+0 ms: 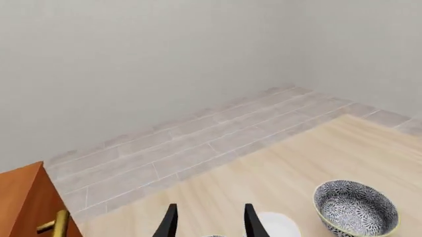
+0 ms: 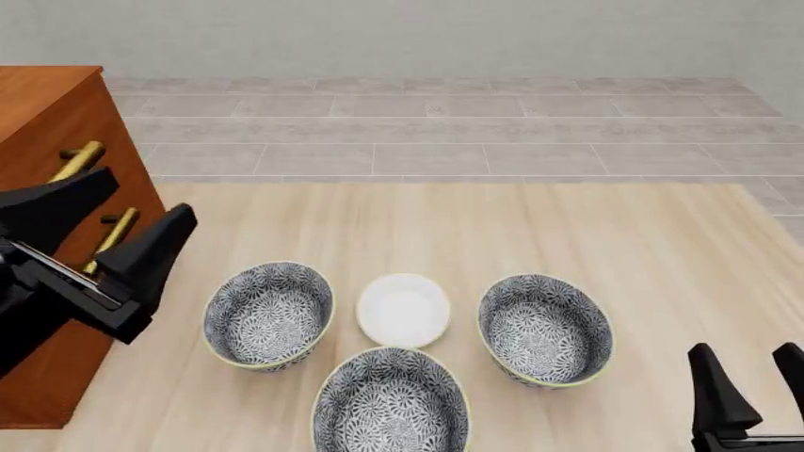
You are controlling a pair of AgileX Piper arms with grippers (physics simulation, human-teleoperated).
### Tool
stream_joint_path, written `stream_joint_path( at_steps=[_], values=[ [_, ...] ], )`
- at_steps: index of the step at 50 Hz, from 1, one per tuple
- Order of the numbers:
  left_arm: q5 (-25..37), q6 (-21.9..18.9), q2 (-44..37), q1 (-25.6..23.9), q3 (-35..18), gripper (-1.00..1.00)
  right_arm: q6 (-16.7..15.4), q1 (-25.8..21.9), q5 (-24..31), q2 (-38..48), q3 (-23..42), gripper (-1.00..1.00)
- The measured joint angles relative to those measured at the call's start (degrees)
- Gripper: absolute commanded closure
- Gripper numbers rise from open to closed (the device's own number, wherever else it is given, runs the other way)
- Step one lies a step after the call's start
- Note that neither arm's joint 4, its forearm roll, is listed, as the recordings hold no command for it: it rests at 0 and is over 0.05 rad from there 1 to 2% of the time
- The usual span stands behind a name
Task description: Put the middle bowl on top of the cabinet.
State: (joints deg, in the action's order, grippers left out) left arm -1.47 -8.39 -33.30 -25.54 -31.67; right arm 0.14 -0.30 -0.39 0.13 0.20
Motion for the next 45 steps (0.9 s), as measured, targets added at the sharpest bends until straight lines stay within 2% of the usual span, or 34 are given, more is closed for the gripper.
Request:
stream_joint_path(
  at_steps=[20, 29, 45],
  values=[
    [6.8, 0.2, -12.4, -10.6, -15.5, -1.00, -0.2, 0.0, -0.1, -0.1, 0.0, -1.00],
    [10.1, 1.4, -17.7, -12.6, -21.3, -1.00, -0.4, -0.1, -0.2, -0.1, 0.0, -1.00],
    [13.0, 3.6, -25.8, -15.3, -28.4, -1.00, -0.2, 0.0, -0.3, -0.1, -0.1, -1.00]
  ],
)
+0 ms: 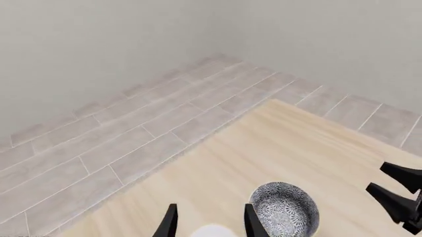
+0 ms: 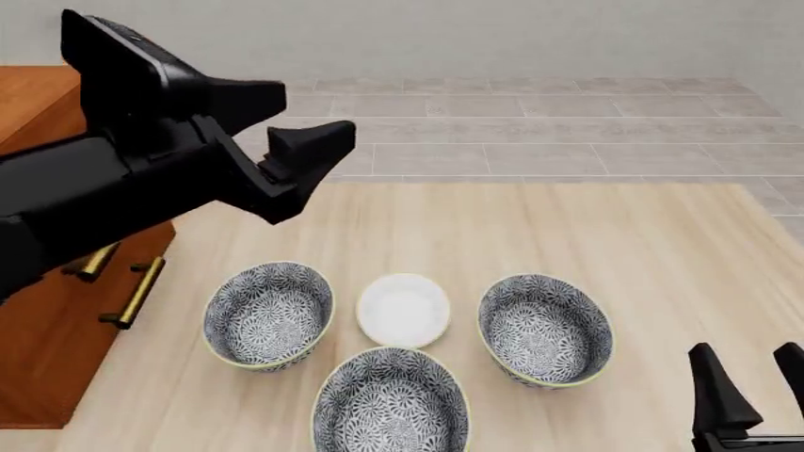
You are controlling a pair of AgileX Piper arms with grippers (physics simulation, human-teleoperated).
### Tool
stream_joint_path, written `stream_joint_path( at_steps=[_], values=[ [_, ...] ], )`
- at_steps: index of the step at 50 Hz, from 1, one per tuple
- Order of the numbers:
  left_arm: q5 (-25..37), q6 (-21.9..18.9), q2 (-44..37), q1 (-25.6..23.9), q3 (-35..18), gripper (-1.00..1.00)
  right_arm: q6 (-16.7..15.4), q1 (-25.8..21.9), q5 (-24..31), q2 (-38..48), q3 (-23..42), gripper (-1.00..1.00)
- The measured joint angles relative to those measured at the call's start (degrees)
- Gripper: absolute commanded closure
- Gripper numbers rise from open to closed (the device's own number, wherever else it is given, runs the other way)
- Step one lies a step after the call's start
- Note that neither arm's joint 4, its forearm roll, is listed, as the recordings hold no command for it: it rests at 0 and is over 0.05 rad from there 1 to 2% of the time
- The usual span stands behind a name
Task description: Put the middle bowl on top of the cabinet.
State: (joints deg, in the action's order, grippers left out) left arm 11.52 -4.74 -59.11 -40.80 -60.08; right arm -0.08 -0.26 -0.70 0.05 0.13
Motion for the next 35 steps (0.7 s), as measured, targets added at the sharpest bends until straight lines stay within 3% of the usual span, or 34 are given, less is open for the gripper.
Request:
stream_joint_path(
  at_steps=[35],
  values=[
    [1.1, 2.3, -15.2, -5.7, -11.1, -1.00, 1.6, 0.3, -0.1, 0.0, 0.1, -1.00]
  ],
)
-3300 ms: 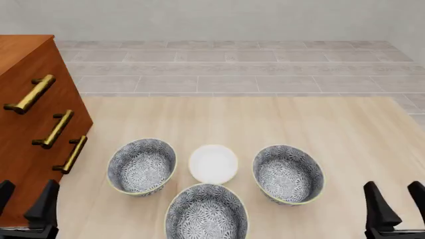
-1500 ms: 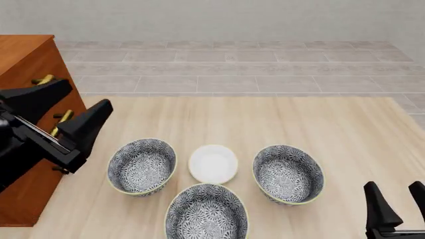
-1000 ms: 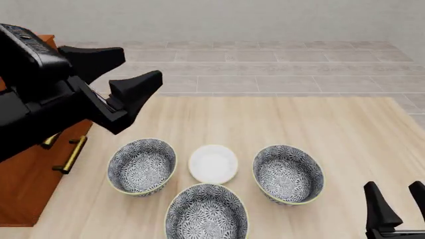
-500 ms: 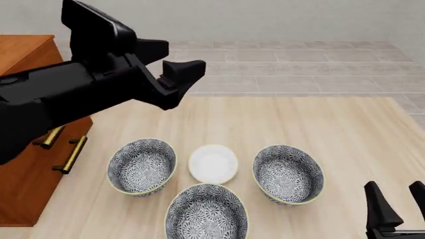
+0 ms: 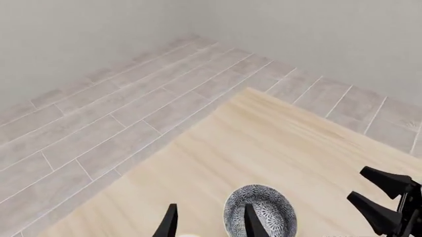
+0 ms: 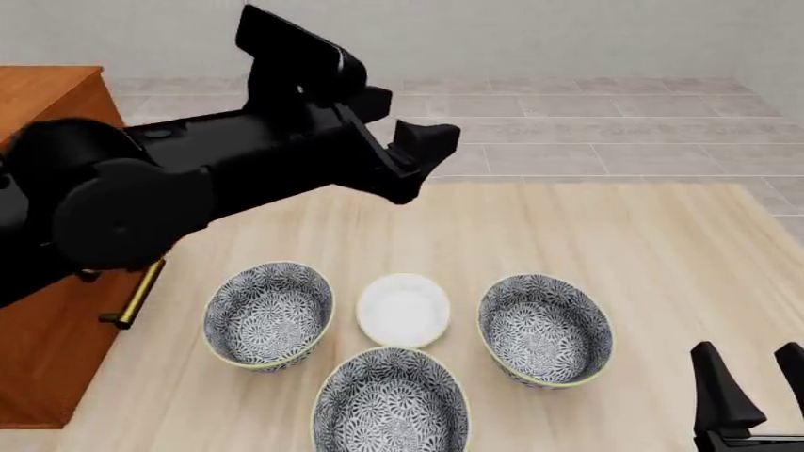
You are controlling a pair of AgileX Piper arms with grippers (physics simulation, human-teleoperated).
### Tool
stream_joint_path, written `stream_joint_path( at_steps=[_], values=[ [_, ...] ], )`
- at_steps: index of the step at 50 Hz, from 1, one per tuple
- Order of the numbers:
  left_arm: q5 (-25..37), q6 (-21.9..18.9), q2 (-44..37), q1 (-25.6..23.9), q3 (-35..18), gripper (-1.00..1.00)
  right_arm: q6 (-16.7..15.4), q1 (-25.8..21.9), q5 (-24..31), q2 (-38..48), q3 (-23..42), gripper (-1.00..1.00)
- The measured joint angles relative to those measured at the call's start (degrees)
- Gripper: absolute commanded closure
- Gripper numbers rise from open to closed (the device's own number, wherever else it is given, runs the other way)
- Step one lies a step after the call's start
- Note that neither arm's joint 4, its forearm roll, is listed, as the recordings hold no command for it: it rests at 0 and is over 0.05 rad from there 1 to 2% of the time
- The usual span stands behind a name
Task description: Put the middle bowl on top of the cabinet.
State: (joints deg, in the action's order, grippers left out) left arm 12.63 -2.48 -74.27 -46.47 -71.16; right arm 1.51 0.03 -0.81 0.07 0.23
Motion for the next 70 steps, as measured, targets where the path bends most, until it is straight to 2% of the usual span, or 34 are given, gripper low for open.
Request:
stream_joint_path(
  at_steps=[28, 54, 70],
  values=[
    [-2.5, 3.5, -8.6, -3.0, -1.5, -1.00, 0.6, 0.0, -0.3, 0.0, -0.1, -1.00],
    [-6.3, 9.6, -14.3, -3.9, 1.8, -1.00, 0.7, 0.3, -0.6, 0.0, 0.0, -1.00],
    [-8.7, 12.7, -16.8, -2.3, 4.4, -1.00, 1.0, 0.6, -0.8, -0.1, 0.0, -1.00]
  ],
)
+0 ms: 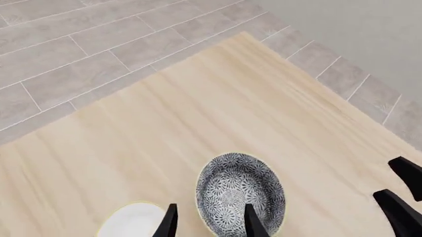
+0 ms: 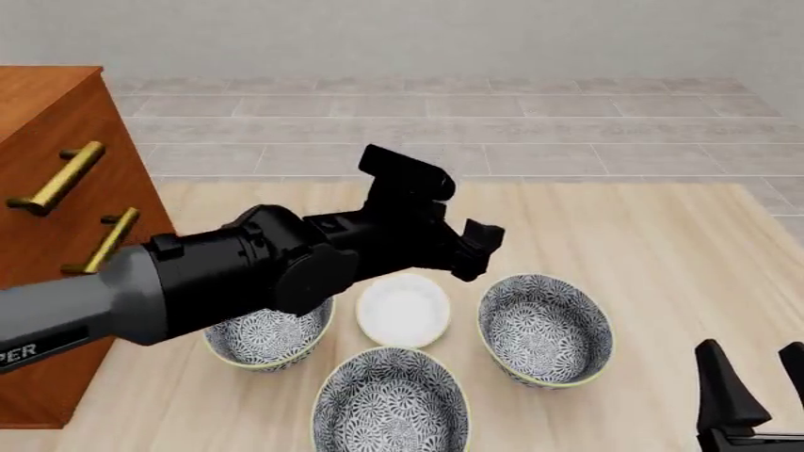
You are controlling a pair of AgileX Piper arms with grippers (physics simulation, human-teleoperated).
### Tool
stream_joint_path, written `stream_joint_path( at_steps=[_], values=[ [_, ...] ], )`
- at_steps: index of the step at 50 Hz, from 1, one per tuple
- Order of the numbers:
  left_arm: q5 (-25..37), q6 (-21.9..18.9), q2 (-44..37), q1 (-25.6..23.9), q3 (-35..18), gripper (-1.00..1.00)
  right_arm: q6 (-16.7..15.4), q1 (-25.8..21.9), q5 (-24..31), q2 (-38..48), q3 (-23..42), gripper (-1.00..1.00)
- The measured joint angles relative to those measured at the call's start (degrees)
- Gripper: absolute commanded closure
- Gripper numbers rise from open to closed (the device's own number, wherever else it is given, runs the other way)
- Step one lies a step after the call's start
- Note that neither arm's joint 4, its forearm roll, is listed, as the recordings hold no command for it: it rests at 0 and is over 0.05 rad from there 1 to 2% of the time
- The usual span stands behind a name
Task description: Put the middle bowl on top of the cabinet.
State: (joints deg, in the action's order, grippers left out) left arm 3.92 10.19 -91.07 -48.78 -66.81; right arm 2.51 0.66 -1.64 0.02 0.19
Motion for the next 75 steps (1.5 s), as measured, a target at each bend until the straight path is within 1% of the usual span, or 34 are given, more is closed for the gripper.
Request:
stream_joint_path(
  at_steps=[10, 40, 58, 75],
  values=[
    [-1.7, 1.3, -1.8, 0.8, 1.4, -1.00, 0.3, 0.3, -0.1, 0.0, 0.0, -1.00],
    [-5.9, 4.8, -6.2, 0.8, 4.0, -1.00, 0.5, 0.8, -0.2, 0.0, 0.1, -1.00],
    [-7.7, 6.4, -9.8, 0.7, 3.7, -1.00, 0.6, 0.8, 0.0, 0.0, 0.1, -1.00],
    [-9.2, 7.7, -12.1, -0.5, 3.1, -1.00, 0.9, 0.9, 0.0, 0.0, 0.1, -1.00]
  ],
)
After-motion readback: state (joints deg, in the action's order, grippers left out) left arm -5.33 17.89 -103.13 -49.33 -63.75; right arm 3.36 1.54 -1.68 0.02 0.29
